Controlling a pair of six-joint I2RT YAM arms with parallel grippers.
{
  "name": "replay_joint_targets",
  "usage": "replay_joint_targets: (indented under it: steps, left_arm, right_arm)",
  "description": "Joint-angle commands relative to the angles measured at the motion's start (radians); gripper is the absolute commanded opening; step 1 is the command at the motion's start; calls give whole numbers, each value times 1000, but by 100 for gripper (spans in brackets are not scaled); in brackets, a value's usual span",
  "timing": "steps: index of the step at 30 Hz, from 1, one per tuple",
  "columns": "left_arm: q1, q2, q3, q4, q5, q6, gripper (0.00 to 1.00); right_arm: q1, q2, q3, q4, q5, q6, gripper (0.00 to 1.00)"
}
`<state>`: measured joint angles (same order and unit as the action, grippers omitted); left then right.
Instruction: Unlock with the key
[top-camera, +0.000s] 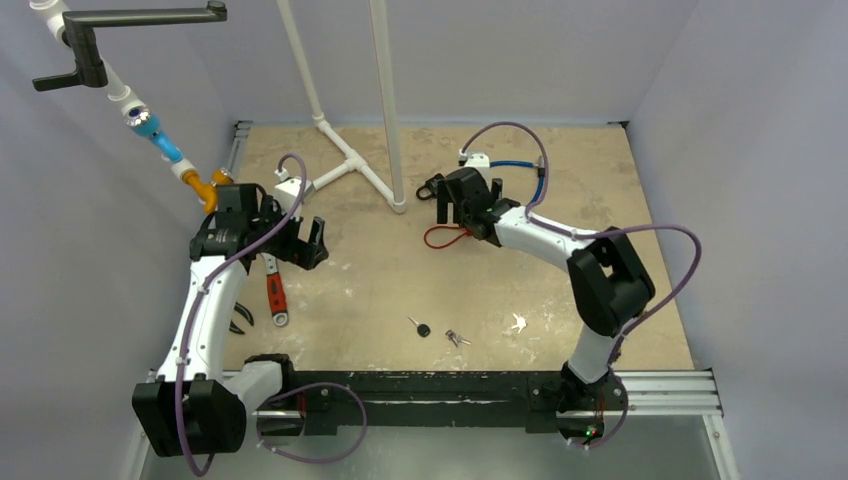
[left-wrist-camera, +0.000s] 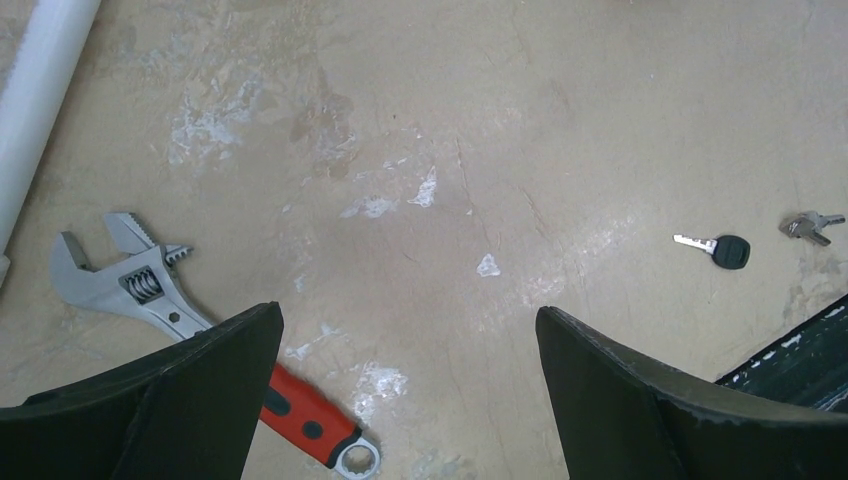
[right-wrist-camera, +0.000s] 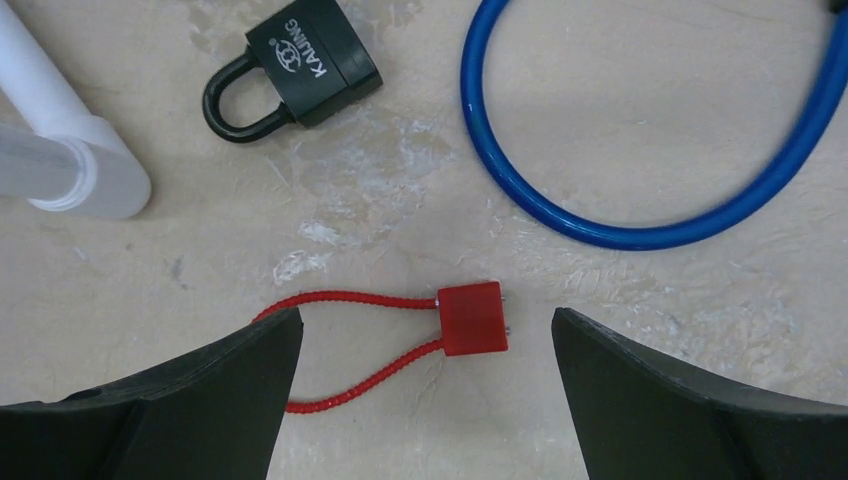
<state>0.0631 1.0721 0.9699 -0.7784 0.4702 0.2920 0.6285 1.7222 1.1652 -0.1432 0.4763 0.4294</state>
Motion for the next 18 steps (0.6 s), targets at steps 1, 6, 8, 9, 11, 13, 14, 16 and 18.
replay_joint_targets:
  steps: [1,6,8,9,11,13,14,16,18]
  left_arm:
    - [-2,-31,8,-29,40,42,100]
    - [-1,-57,6,-41,55,47,100]
    - [-2,-59,9,-43,61,47,100]
    - [-2,-57,13,-49,65,48,100]
    - [-2,-51,23,-66,71,56,100]
    - [-1,-49,29,-73,75,55,100]
    - [0,-50,31,-74,79,55,100]
    - [-2,-53,33,-79,88,54,100]
    - [-1,-56,40,-90,94,57,100]
  right_arm:
    - [0,86,99,-92,4,17,94]
    - [-8,161,195,-72,13,-29,94]
    - [-23,224,283,-92,-5,-35,94]
    - [-31,254,331,-97,-14,-35,94]
    - [-51,321,428,-118,-37,-29,93]
    - [-74,384,513,-142,-67,-10,93]
    - [-87,410,547,-145,-85,1,93]
    - [-108,463,605,-147,-118,13,92]
    - [-111,513,669,-161,-140,9,92]
